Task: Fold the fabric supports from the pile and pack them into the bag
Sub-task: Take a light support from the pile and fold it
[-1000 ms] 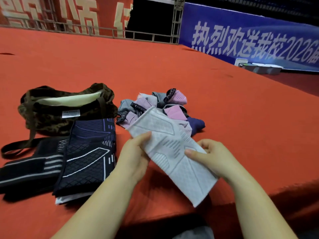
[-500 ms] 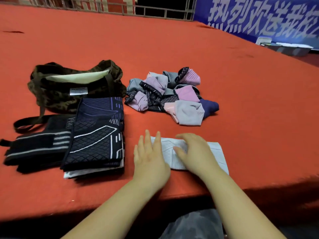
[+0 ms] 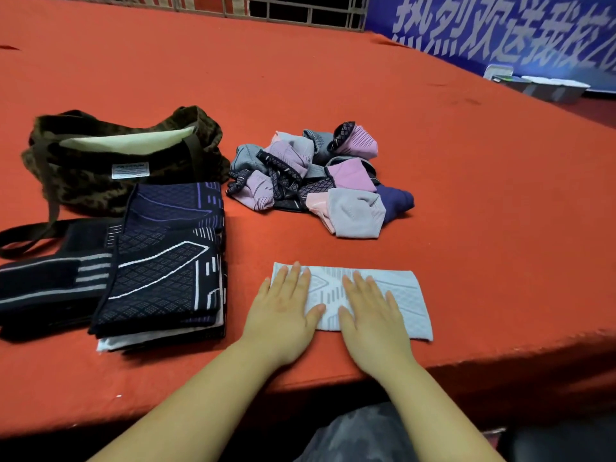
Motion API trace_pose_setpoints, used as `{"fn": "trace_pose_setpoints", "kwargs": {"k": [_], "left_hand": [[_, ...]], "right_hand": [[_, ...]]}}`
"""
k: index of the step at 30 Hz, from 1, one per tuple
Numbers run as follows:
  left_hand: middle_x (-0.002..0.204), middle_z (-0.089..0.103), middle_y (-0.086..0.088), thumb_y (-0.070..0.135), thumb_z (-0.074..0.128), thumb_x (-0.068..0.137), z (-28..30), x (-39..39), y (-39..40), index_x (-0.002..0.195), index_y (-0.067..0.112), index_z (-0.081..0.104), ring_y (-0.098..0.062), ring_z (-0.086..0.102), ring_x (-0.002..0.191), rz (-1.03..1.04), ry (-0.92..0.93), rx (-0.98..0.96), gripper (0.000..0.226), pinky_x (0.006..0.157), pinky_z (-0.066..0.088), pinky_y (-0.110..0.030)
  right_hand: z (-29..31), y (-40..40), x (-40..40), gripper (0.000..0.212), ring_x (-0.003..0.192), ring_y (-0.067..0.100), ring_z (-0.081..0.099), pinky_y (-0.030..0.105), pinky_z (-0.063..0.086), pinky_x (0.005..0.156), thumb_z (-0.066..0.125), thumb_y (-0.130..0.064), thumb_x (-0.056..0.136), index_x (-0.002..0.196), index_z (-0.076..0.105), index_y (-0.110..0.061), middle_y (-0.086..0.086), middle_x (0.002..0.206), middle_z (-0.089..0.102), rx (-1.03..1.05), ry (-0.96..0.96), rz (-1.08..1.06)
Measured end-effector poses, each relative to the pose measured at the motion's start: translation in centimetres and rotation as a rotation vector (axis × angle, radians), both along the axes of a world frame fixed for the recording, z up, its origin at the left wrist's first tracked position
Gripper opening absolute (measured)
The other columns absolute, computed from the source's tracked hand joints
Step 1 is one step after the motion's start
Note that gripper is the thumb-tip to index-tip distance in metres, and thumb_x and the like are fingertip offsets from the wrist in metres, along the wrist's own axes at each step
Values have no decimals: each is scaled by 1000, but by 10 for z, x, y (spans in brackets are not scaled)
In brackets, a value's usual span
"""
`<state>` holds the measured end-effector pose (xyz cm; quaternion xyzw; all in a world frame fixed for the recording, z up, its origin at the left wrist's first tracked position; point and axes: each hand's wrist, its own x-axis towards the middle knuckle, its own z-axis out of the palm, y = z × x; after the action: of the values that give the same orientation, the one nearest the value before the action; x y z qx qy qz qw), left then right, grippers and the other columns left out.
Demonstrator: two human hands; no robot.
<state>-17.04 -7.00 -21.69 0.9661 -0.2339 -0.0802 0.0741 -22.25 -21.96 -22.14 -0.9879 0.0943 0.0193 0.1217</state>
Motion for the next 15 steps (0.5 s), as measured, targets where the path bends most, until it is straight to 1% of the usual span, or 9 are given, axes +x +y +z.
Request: {"fn": "trace_pose_setpoints", "kwargs": {"k": [1, 2, 5, 7, 10, 12, 13, 14, 15], "left_hand": [[159, -14, -1, 53, 19, 98, 0, 0, 0, 151, 18, -7, -16, -12, 146, 21, 19, -3, 68, 117, -6, -34], [159, -14, -1, 53, 20, 98, 1, 0, 0, 151, 18, -7, -16, -13, 146, 34, 27, -1, 69, 117, -6, -34], [159, -14, -3, 54, 18, 98, 1, -1, -2, 151, 16, -8, -18, -14, 146, 47, 21, 5, 70, 117, -5, -36], [159, -13, -3, 50, 17, 99, 1, -1, -2, 151, 16, -8, -18, -13, 146, 59, 30, -4, 67, 117, -5, -37], [160, -8, -6, 40, 15, 101, 5, -2, -6, 152, 15, -3, -23, -8, 147, 90, -19, 37, 59, 116, -5, -43], [160, 0, -9, 29, 9, 97, 10, -6, -14, 152, 14, 4, -27, -1, 147, 33, -100, 45, 57, 117, -3, -44], [159, 4, -10, 25, 10, 94, 11, -10, -19, 151, 15, 9, -28, 5, 146, -37, -115, -10, 58, 117, 1, -42], [158, 13, -10, 21, 18, 93, 12, -13, -25, 151, 15, 17, -28, 15, 145, -124, -100, -101, 58, 117, 7, -40], [155, 25, -11, 19, 27, 92, 13, -18, -33, 148, 14, 28, -29, 27, 141, -214, -72, -199, 56, 116, 17, -39]], "right_hand": [[0, -6, 1, 61, 146, 11, -6, 34, -7, 116, 11, -50, 95, 151, 5, -28, -7, 159, -2, -15, 12, -65], [1, -13, 0, 59, 146, 12, -5, 36, -5, 116, 17, -49, 98, 152, 5, -27, -6, 160, -3, -29, 17, -125], [3, -34, -4, 64, 146, 14, -5, 41, -1, 117, 22, -54, 97, 152, 4, -25, -5, 160, -2, -57, 31, -278], [4, -46, -10, 68, 147, 15, -2, 42, 0, 117, 25, -57, 95, 152, 6, -25, -2, 160, 1, 0, 8, -396], [1, -56, -22, 79, 147, 19, 2, 41, 3, 117, 36, -66, 88, 150, 20, -18, 4, 159, 10, 47, -94, -530], [-2, -56, -29, 74, 146, 22, 8, 40, 6, 117, 51, -63, 83, 139, 40, -16, 8, 157, 19, 113, -224, -574], [-3, -56, -32, 66, 146, 23, 11, 39, 7, 117, 59, -60, 80, 129, 49, -16, 9, 155, 23, 161, -276, -596], [-2, -55, -33, 57, 145, 23, 12, 38, 6, 117, 63, -56, 78, 118, 55, -17, 10, 155, 25, 207, -294, -616], [-1, -54, -33, 49, 145, 23, 12, 38, 5, 116, 66, -54, 77, 108, 57, -17, 10, 154, 26, 239, -283, -628]]}}
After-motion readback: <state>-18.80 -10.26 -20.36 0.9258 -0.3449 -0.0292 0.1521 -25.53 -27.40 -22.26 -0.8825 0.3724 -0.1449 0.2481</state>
